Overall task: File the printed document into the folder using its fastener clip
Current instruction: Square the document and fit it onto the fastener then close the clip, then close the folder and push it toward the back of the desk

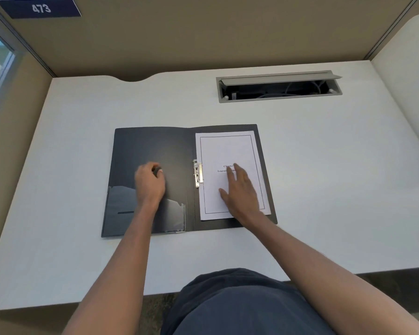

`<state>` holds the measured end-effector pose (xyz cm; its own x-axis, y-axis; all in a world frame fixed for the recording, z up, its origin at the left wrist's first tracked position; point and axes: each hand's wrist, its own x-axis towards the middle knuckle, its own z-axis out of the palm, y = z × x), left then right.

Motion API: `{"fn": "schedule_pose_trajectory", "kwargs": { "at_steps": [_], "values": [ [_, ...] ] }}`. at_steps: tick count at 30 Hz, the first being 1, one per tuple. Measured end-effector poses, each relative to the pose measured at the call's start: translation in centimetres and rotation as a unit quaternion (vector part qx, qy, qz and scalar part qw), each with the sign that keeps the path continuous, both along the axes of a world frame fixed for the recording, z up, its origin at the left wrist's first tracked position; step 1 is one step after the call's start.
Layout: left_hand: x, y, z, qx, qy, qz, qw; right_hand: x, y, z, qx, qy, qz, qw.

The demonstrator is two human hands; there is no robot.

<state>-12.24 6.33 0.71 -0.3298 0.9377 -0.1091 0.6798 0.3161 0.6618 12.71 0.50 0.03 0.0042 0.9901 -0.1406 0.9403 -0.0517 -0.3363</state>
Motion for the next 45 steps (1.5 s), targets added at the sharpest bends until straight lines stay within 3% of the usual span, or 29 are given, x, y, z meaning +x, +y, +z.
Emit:
{"fn": "schedule_pose_trajectory", "kwargs": {
  "at_steps": [7, 13, 25, 34, 40, 42, 45],
  "values": [
    [-5.3, 1.4, 0.5, -0.065, 0.115, 0.076, 0.988, -4.5, -0.2, -0.9, -0.016, -0.022, 0.097, 0.995],
    [-8.0, 2.4, 0.7, -0.162, 0.091, 0.116, 0.976, -4.8, -0.8, -2.2, -0.052, -0.057, 0.110, 0.991],
    [-8.2, 3.3, 3.8, -0.131, 0.129, 0.139, 0.973, -3.7, -1.5, -3.0, -0.078, -0.098, 0.116, 0.985],
    [-7.7, 3.0, 8.8, -0.047, 0.093, 0.128, 0.986, -3.4, -1.9, -3.0, -0.079, -0.107, 0.114, 0.985],
    [-7.3, 3.2, 12.9, 0.021, -0.002, 0.058, 0.998, -3.1, -1.7, -1.7, -0.092, -0.084, 0.112, 0.986],
    [-6.4, 3.3, 14.1, 0.014, -0.060, 0.019, 0.998, -3.4, -1.2, 0.1, -0.084, -0.044, 0.095, 0.991],
    [-4.3, 3.1, 15.5, 0.002, -0.084, -0.038, 0.996, -4.7, 0.0, 4.6, -0.007, 0.096, 0.044, 0.994]
  ]
}}
